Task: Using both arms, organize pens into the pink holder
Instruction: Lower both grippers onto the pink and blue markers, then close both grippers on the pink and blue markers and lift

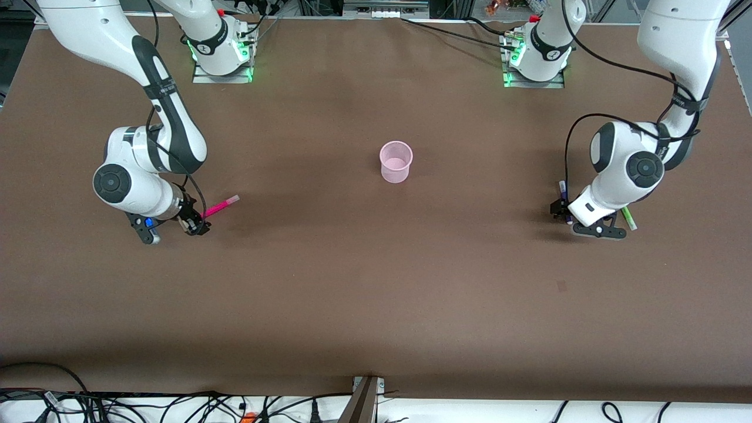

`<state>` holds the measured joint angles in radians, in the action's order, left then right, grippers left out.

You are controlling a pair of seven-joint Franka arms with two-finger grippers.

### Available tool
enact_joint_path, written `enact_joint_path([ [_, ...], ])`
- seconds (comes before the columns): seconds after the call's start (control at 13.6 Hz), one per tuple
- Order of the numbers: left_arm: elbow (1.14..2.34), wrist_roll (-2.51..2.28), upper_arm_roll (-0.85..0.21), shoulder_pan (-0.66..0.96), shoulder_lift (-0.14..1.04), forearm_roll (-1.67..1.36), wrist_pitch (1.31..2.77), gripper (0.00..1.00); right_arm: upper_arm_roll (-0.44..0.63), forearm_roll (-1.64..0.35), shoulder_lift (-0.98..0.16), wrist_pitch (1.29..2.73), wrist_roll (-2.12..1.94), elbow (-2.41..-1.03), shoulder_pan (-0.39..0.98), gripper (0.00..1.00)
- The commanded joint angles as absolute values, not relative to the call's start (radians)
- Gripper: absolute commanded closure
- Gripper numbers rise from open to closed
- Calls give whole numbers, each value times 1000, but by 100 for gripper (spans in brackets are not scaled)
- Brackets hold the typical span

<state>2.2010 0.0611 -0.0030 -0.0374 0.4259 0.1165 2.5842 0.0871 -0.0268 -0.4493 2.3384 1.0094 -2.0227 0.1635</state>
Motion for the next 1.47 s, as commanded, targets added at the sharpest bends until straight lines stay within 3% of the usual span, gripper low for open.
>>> enact_joint_path([
  [0.0,2198,75,-6,-44,425,132,2592,17,86,-37,-462,2381,1011,-2049,163,18],
  [0.15,2204,75,-6,-46,426,132,2591,42,86,-37,-469,2387,1008,-2051,161,25],
  [0.37,2207,77,-6,-46,434,132,2591,56,87,-37,-474,2393,1005,-2052,161,52],
  [0.81,2206,75,-5,-48,442,132,2591,65,92,-37,-474,2404,976,-2059,155,53],
  [0.88,2206,77,-5,-48,442,132,2591,71,92,-37,-477,2408,977,-2060,155,53],
  [1.03,2206,78,-5,-48,442,133,2588,98,92,-37,-477,2450,976,-2085,155,53],
  [1.25,2201,78,-5,-46,442,133,2586,100,92,-37,-480,2485,976,-2102,155,54],
  [1.4,2171,68,-8,-31,422,133,2535,100,92,-37,-482,2482,963,-2102,155,75],
])
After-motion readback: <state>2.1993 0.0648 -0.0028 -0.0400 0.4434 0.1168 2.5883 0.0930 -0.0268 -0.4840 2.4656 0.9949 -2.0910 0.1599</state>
